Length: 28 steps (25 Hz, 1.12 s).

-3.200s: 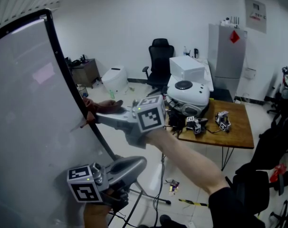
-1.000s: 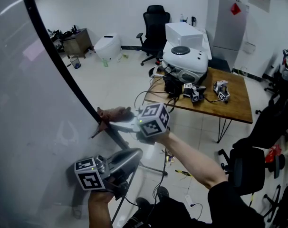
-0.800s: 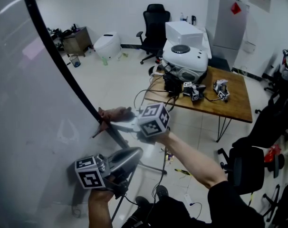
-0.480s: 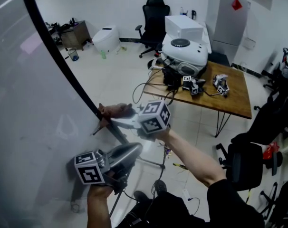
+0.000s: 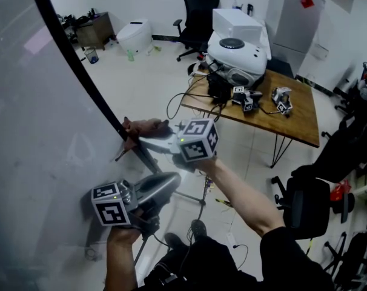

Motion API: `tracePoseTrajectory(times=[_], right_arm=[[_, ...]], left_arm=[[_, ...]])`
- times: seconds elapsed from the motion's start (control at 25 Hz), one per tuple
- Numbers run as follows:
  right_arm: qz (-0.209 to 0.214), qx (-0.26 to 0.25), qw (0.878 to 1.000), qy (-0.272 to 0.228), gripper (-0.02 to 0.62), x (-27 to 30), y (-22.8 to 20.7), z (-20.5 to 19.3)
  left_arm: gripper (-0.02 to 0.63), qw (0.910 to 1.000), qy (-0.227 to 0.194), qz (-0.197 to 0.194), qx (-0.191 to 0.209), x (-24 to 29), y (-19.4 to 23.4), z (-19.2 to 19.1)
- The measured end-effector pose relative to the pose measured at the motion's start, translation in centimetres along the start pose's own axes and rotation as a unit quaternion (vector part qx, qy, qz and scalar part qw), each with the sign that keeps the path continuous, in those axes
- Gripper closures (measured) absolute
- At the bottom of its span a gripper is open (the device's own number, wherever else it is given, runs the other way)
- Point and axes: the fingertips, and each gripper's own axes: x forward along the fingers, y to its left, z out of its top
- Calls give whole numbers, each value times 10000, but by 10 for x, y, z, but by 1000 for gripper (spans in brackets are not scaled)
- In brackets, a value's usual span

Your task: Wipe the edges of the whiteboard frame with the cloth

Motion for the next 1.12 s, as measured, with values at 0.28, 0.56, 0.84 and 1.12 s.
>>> tracePoseTrajectory(times=[0.28, 0.56, 0.84, 1.12], right_arm=[[-175, 104, 9991, -384, 511, -8, -1, -7], [-346, 112, 9967, -726, 509, -12, 5, -18], [-547, 167, 9948, -847, 509, -12, 5, -39], [-712, 315, 9942, -741, 509, -8, -1, -59]], left_arm=[[611, 10000, -35, -30, -17, -3, 2, -5], [611, 9998, -46, -79, -148, -9, 4, -16], [611, 9995, 29, -80, -310, -16, 11, -33], [611, 9992, 14, -89, -389, -19, 18, -38]])
